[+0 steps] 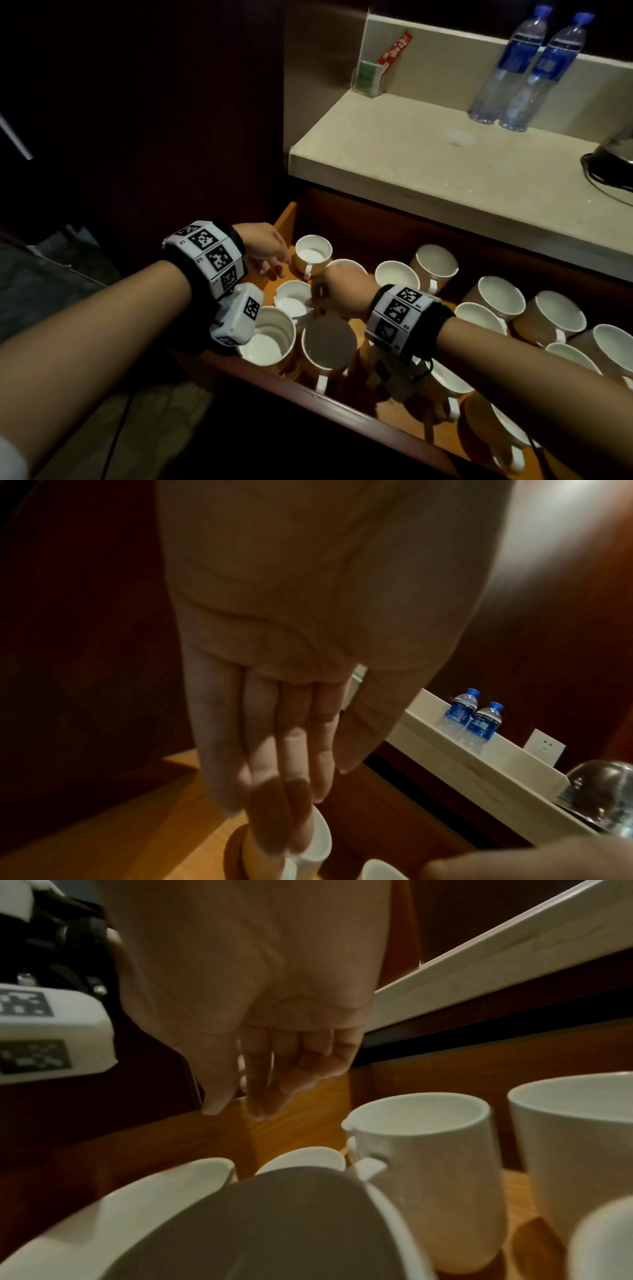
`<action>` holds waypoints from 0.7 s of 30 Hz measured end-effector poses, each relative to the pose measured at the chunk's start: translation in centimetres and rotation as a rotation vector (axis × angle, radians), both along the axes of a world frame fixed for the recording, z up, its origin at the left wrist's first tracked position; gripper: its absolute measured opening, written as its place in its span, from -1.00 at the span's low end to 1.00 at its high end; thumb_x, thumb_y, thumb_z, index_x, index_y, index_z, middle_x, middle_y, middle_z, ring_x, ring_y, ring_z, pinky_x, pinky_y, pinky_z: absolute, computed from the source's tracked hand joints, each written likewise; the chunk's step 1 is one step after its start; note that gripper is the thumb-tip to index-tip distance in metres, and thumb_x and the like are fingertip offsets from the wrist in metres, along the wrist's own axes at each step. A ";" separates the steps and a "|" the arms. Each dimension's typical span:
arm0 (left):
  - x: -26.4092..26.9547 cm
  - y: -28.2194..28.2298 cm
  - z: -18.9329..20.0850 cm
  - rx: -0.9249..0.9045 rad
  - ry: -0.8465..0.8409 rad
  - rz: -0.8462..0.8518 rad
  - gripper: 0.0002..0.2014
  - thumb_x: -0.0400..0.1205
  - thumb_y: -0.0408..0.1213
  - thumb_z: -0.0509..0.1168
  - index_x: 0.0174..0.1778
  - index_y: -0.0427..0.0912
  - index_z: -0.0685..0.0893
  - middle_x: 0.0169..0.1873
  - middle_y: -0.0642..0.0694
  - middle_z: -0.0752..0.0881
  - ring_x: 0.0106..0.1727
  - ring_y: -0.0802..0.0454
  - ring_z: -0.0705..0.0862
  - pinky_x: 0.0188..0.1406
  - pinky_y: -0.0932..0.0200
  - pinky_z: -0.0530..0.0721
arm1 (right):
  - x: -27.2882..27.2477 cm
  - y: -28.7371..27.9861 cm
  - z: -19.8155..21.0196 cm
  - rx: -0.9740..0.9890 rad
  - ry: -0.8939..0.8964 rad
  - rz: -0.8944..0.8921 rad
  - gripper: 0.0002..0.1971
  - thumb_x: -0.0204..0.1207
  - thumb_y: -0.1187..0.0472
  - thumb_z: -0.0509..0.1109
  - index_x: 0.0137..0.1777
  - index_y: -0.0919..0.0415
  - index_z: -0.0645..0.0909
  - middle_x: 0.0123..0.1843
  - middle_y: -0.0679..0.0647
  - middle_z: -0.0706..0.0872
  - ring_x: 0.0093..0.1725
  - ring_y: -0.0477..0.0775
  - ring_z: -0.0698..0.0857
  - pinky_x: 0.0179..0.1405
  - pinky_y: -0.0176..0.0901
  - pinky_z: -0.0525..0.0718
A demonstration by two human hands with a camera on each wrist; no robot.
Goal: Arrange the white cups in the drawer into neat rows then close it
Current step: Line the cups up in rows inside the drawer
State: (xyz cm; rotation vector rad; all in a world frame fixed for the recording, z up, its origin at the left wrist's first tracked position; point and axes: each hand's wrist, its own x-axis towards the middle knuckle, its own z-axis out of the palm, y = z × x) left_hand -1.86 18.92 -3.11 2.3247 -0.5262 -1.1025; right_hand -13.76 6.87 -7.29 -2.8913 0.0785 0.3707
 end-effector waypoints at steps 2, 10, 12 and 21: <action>0.4 0.4 0.3 -0.019 -0.006 0.010 -0.81 0.69 -0.37 0.14 0.12 -0.28 0.62 -0.12 -0.25 0.75 -0.28 -0.02 0.67 -0.26 0.20 0.58 | 0.9 1.4 -0.1 0.074 0.005 0.064 -0.71 0.53 0.03 0.41 0.13 0.21 0.67 0.07 0.15 0.75 0.05 0.15 0.70 -0.05 -0.10 0.61; 2.5 3.1 0.7 -0.067 0.007 0.064 -0.83 0.67 -0.44 0.12 -0.02 -0.17 0.60 -0.15 -0.18 0.73 -0.15 -0.05 0.69 -0.27 0.21 0.57 | 3.6 5.2 -1.7 -0.073 0.117 0.238 -0.60 0.56 0.05 0.37 0.37 0.13 0.52 0.20 0.14 0.69 0.19 0.16 0.65 -0.13 -0.15 0.46; 2.7 3.6 0.6 -0.073 0.023 0.071 -0.83 0.67 -0.44 0.12 0.03 -0.18 0.60 -0.08 -0.21 0.73 -0.06 -0.10 0.69 -0.26 0.21 0.57 | 4.1 5.4 -1.7 -0.124 0.121 0.257 -0.66 0.59 0.08 0.34 0.32 0.18 0.55 0.15 0.15 0.70 0.14 0.16 0.67 -0.17 -0.15 0.46; 3.6 3.6 0.1 -0.122 0.038 0.047 -0.79 0.65 -0.47 0.15 0.14 -0.20 0.60 0.01 -0.25 0.74 -0.04 -0.08 0.72 -0.26 0.25 0.61 | 5.5 5.2 -1.7 -0.188 0.174 0.253 -0.78 0.61 0.26 0.26 0.21 0.26 0.57 0.08 0.22 0.69 0.03 0.19 0.65 -0.17 -0.10 0.48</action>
